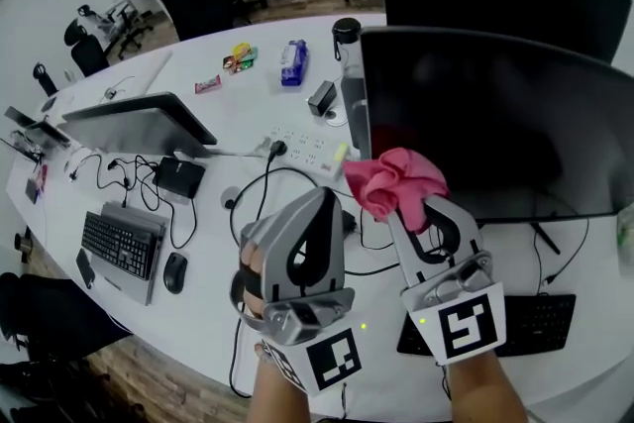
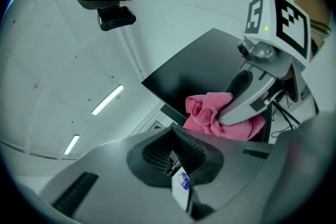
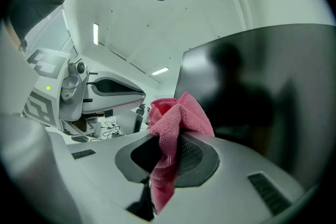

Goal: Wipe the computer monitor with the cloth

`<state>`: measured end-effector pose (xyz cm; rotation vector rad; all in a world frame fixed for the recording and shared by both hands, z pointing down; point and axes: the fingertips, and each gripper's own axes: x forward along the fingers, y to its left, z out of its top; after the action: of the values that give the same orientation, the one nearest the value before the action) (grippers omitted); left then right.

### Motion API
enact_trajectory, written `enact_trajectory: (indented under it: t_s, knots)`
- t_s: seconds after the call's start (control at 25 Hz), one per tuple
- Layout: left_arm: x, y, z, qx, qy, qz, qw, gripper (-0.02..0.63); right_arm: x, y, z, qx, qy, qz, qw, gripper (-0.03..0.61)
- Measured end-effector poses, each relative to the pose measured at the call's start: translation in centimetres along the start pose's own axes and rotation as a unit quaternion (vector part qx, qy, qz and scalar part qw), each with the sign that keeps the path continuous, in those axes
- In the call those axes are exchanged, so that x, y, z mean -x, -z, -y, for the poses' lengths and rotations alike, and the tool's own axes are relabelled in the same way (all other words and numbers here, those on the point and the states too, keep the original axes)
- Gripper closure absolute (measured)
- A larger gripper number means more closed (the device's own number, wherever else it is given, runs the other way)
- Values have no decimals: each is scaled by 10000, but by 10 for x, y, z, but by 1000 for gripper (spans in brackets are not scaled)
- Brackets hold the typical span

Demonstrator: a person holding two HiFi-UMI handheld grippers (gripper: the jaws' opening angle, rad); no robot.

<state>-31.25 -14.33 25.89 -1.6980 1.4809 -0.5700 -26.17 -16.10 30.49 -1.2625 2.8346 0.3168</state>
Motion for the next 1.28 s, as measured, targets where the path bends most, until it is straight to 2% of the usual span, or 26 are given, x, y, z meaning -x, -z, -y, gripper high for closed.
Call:
enact_trajectory:
  t_s: [0.6, 0.88, 1.08, 1.28]
  knots:
    - [-27, -42, -57, 43, -434, 433, 9981, 607, -17, -92, 19, 437, 12, 409, 9982, 515]
    - [-46, -69, -89, 112, -665, 705, 9952, 607, -26, -153, 36, 795, 65, 756, 9939, 515]
    - [-51, -87, -100, 194, -763, 812, 9936, 607, -23, -159, 38, 871, 0, 675, 9939, 515]
    - [-57, -105, -90, 135, -594, 880, 9943, 607, -8, -160, 59, 853, 174, 674, 9939, 517]
